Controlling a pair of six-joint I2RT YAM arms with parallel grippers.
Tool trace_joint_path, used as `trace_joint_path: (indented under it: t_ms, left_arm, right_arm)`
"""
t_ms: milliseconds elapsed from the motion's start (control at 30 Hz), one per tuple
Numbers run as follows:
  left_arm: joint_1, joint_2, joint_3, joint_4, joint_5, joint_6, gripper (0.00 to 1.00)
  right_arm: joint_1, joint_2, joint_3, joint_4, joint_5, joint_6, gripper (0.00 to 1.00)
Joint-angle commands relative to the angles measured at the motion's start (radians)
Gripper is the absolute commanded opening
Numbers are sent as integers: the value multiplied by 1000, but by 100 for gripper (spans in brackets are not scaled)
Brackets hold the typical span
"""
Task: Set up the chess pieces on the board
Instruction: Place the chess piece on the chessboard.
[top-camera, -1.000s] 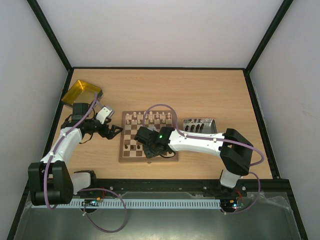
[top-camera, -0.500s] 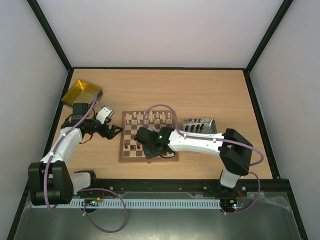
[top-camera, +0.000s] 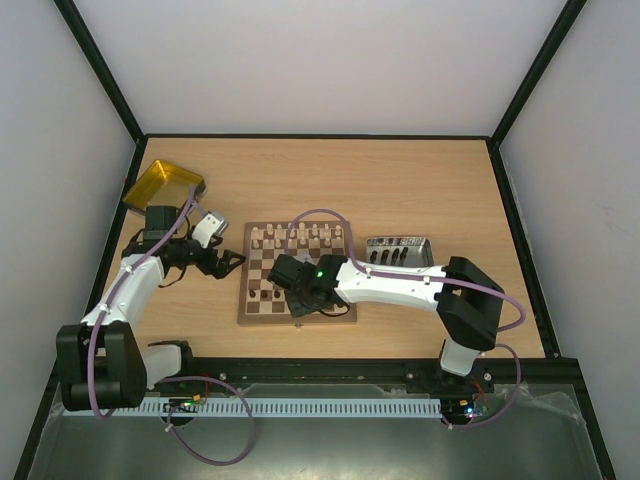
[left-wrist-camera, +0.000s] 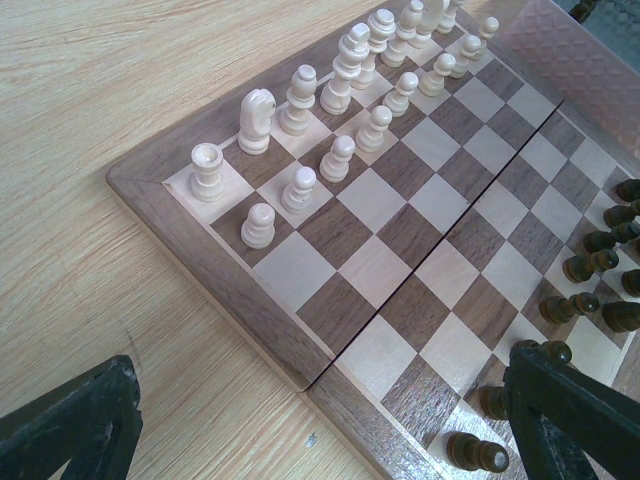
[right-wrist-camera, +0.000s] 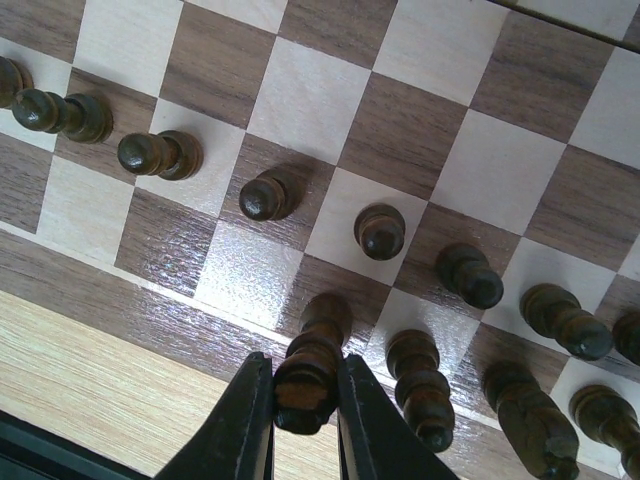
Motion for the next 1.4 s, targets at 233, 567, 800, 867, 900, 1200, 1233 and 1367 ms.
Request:
trace_joint_path:
  t_ms: [233, 567, 800, 867, 900, 1200, 1233, 1367]
  left_arm:
    - [-3, 12, -10, -1, 11, 5, 98]
    - [-6, 18, -10, -6, 12, 7, 98]
    - [-8, 18, -10, -7, 12, 9, 98]
    - [-8, 18, -11, -9, 12, 11, 98]
    - [-8, 17, -10, -9, 12, 11, 98]
    - [-8, 15, -13, -9, 12, 12, 98]
    - [-8, 16, -13, -9, 11, 13, 99]
    - [-8, 20, -10, -19, 17, 21, 99]
  right_arm:
    - [9, 23, 15, -21, 44, 0, 16]
    - [9, 15, 18, -25, 47, 5, 20]
    - [9, 8, 12, -12, 37, 8, 28]
    - [9, 3, 11, -10, 38, 10, 28]
    - [9, 1, 12, -9, 41, 13, 28]
    - [8, -52, 31, -25, 97, 38, 28]
    - [8, -64, 37, -28, 107, 43, 31]
    - [-5, -128, 60, -57, 168, 49, 42]
